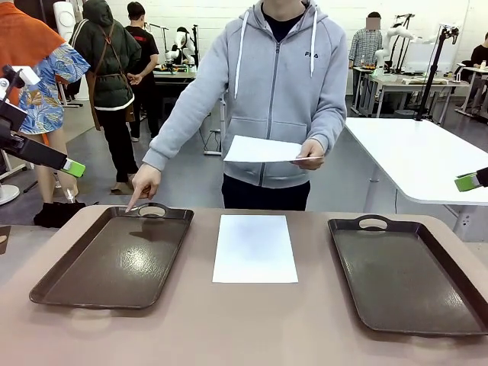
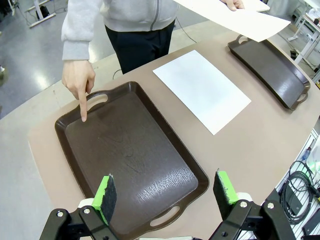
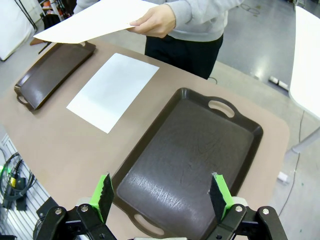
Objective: Sort the A4 documents.
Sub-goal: Receive the A4 Paper.
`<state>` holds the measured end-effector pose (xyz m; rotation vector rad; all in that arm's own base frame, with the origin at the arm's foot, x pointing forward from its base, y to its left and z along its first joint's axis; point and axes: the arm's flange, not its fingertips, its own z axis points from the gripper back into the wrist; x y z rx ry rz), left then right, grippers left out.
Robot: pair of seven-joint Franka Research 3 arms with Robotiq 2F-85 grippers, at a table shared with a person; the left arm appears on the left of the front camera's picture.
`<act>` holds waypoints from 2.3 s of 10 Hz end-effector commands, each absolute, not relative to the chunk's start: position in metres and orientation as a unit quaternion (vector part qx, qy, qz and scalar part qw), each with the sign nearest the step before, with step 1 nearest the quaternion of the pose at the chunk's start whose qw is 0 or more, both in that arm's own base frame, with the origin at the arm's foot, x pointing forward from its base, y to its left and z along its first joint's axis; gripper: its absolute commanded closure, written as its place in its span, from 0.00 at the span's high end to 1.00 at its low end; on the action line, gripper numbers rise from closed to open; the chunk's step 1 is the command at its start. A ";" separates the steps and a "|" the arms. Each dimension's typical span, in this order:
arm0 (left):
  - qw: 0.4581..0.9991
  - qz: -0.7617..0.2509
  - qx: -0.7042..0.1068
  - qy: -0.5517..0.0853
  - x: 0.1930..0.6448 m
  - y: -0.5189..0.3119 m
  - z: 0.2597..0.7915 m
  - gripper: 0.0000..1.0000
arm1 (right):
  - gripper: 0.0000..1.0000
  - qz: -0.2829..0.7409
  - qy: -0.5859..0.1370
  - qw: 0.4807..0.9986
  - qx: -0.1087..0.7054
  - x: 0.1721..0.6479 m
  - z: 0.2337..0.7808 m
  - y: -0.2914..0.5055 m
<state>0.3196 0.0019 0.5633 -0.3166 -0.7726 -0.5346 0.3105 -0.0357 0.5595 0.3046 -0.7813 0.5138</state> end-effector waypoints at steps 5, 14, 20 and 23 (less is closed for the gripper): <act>0.879 -0.258 -0.153 -0.370 0.320 0.002 0.563 1.00 | 1.00 0.250 -0.375 0.880 0.151 0.311 0.559 -0.034; 0.900 -0.205 -0.235 -0.306 0.359 -0.008 0.566 1.00 | 1.00 0.250 -0.375 0.880 0.151 0.311 0.559 -0.034; 0.889 -0.092 -0.382 -0.236 0.471 -0.029 0.564 1.00 | 1.00 0.250 -0.375 0.880 0.151 0.311 0.559 -0.034; 0.866 -0.049 -0.451 -0.209 0.535 -0.052 0.545 1.00 | 1.00 0.250 -0.375 0.880 0.151 0.311 0.559 -0.034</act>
